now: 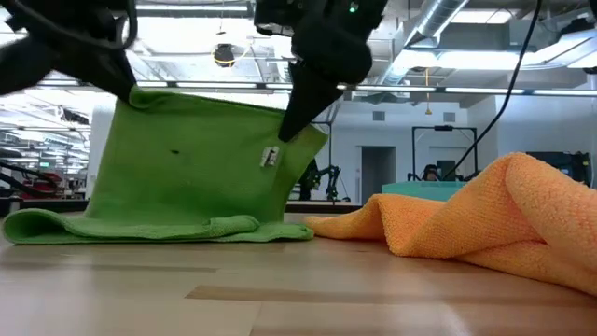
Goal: Roll microfiber towels into tight, uniform cylinder then place into a basket
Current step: Fold the green microfiber towel
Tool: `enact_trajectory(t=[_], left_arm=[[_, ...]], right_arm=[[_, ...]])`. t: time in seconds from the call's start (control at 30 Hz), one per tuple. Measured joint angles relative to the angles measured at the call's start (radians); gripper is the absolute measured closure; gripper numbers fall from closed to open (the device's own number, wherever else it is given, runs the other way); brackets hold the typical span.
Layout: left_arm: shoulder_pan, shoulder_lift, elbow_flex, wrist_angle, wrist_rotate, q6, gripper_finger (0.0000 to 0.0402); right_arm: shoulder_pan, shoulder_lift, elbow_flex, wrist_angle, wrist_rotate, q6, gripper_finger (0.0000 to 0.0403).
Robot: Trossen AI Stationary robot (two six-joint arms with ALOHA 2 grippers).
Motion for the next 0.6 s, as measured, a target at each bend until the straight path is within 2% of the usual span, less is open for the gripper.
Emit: enact_trajectory(t=[0.27,0.4,0.6], left_arm=[[0.021,0.000,-0.075,-0.044,-0.043,-0.061,0.0401],[0.038,-0.022,-0.096,-0.049,-0.047,-0.070,0.0401],[0.034,-0.070,-0.118,-0.021,0.027,-0.121,0.0401]], right_arm=[[-0.056,0.001,0.000,0.038,0.067,-0.079,0.0391],[-0.076,0.000,-0.002,0.069,0.045,-0.158,0.0391],[-0.075,0.003,-0.001,0.090,-0.001,-0.158,0.0391]])
